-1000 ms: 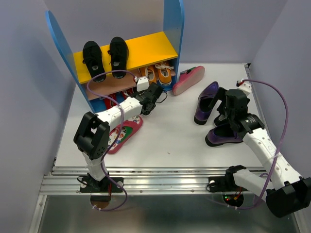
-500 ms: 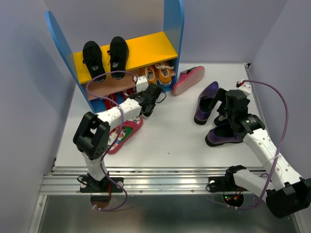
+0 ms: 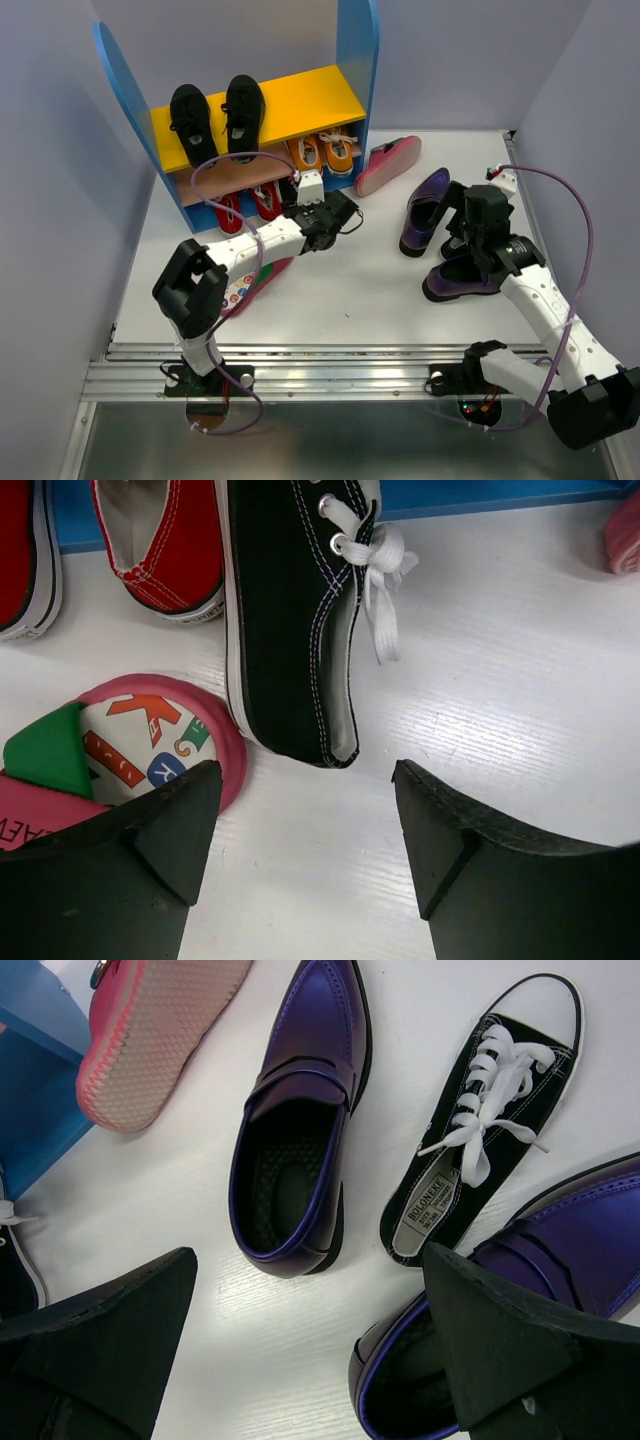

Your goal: Place and organize the shoes onto the shoe shelf

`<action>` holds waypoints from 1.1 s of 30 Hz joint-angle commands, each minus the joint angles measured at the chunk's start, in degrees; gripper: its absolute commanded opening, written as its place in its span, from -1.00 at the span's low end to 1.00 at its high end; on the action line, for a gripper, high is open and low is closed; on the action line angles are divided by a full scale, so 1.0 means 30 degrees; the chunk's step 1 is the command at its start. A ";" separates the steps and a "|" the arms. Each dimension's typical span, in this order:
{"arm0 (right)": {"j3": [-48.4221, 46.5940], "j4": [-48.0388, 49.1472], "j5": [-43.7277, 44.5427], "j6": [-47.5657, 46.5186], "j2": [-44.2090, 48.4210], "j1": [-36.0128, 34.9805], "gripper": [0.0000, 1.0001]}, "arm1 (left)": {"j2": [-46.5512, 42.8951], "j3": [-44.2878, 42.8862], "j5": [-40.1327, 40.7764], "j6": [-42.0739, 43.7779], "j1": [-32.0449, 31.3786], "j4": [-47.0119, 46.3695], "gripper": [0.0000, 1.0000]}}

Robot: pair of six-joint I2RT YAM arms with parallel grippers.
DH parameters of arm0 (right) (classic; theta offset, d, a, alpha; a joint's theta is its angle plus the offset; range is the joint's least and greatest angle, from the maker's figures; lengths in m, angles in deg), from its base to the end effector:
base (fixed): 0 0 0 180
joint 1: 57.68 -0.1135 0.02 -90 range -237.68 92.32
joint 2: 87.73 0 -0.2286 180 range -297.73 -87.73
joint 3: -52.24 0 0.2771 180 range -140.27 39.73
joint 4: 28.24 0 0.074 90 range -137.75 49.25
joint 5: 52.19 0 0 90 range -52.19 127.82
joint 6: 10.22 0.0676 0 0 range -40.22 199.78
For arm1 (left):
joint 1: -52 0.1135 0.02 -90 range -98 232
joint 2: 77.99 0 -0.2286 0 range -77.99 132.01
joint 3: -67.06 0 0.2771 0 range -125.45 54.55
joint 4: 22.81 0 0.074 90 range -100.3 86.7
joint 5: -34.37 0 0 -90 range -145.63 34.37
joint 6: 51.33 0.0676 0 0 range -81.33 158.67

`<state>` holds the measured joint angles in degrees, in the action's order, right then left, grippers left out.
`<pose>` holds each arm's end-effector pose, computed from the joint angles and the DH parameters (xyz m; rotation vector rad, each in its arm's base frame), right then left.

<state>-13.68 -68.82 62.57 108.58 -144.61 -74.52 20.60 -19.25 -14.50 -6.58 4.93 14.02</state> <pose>0.2802 0.0552 0.2777 0.4641 2.0131 0.0302 0.3095 -0.2675 0.1862 -0.2672 2.1602 -0.0194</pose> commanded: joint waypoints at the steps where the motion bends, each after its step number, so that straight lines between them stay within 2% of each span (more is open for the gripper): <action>1: -0.0274 0.0276 -0.0282 0.0127 0.0123 0.0106 1.00 | 0.1558 -0.1820 0.3659 0.0549 -0.1037 0.2118 0.64; 3: -0.0245 0.0305 -0.0312 0.0128 0.0123 0.0106 1.00 | 0.2349 -0.2059 0.4044 0.0671 -0.1185 0.2382 0.63; 8: -0.0040 0.0335 -0.0341 0.0069 0.0298 0.0106 1.00 | 0.1827 -0.1155 0.2849 0.1782 -0.1215 0.0394 0.40; 10: 0.0048 0.0306 -0.0312 0.0040 0.0415 0.0106 1.00 | 0.2029 -0.1297 0.2786 0.1668 -0.1156 0.0681 0.35; 15: 0.0224 0.0306 -0.0370 0.0040 0.0416 0.0106 1.00 | 0.3318 -0.2353 0.4162 0.0700 -0.1156 0.2353 0.33; 22: 0.0283 0.0364 -0.0370 -0.0018 0.0387 0.0106 1.00 | 0.3583 -0.1826 0.4192 0.1227 -0.0981 0.1067 0.25; 27: 0.0078 0.0335 -0.0429 -0.0194 0.0211 0.0106 1.00 | 0.4109 -0.2176 0.4134 0.1813 -0.0805 0.0596 0.07; 29: 0.0049 0.0364 -0.0399 -0.0195 0.0152 0.0106 1.00 | 0.4373 -0.2410 0.4105 0.1901 -0.0746 0.0654 -0.06; 33: 0.0019 0.0364 -0.0458 -0.0107 0.0123 0.0106 1.00 | 0.4871 -0.2558 0.4046 0.1930 -0.0571 0.0742 -0.10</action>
<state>-12.78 -68.85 61.39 108.51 -144.59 -74.52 34.58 -24.95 -4.84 -1.14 2.44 15.87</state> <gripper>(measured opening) 0.998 0.446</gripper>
